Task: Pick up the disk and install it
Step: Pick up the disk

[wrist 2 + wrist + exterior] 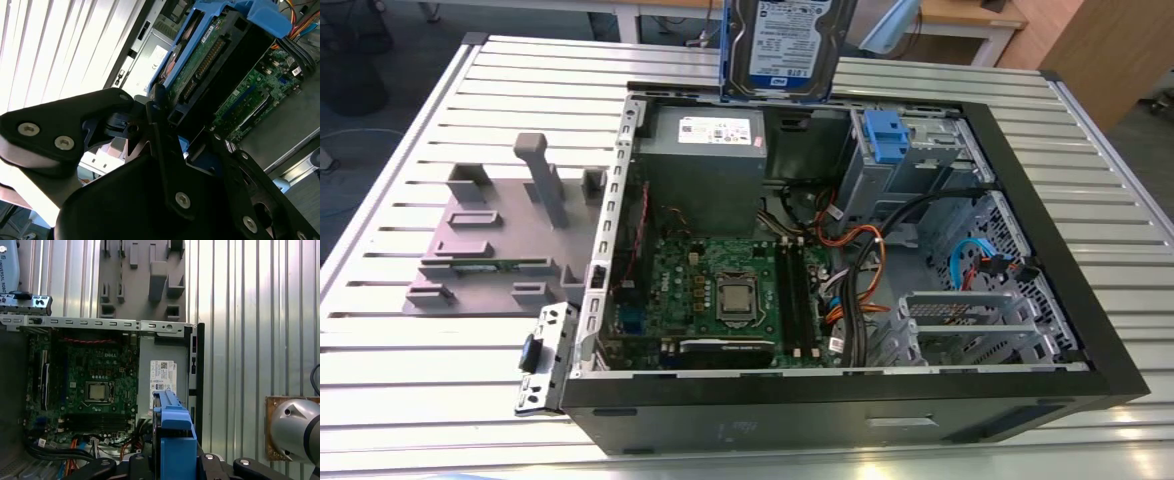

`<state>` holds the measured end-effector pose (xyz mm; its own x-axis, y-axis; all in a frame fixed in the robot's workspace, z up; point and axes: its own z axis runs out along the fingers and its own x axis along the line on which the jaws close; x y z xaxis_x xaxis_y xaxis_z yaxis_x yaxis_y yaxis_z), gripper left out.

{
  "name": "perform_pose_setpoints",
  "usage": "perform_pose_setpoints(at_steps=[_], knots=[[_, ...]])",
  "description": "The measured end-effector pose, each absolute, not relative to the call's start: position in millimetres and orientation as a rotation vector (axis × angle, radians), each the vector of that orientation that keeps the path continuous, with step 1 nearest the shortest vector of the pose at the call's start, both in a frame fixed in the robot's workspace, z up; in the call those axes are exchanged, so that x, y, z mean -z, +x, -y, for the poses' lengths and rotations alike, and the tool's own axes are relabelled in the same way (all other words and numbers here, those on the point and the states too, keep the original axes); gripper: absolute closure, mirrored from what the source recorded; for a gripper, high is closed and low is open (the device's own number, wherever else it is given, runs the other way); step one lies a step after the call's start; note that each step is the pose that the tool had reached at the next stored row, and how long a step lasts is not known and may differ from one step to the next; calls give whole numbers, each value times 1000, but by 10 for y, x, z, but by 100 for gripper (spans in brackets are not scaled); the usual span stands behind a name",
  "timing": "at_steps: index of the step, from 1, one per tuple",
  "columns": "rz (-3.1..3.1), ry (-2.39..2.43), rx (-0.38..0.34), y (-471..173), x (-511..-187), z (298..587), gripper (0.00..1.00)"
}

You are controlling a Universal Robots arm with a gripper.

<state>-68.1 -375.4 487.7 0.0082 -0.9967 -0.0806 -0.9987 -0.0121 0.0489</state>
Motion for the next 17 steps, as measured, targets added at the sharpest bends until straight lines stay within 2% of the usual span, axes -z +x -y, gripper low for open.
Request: perform_pose_setpoints(at_steps=[17], knots=[[-2192,-2215,-143,-566,-4875,3754,63]])
